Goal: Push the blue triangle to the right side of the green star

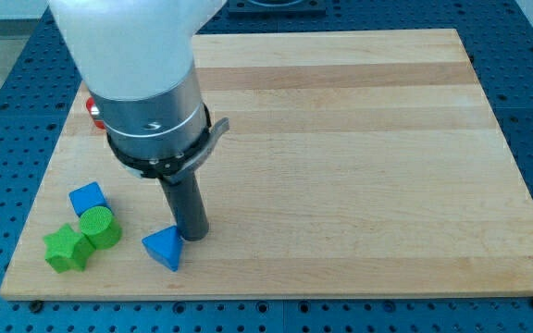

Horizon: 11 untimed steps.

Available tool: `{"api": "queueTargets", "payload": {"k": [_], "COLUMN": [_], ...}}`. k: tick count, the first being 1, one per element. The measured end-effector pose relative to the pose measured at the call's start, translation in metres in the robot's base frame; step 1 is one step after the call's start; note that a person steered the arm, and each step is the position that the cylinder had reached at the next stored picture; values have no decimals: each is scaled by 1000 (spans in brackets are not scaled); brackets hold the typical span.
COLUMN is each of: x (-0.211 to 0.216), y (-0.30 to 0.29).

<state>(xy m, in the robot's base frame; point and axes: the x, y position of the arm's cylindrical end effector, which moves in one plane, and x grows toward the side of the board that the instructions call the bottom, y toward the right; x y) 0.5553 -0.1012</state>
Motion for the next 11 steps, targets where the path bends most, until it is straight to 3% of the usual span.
{"api": "queueTargets", "payload": {"k": [2, 10, 11], "x": [28, 35, 38], "y": [30, -77, -32]}}
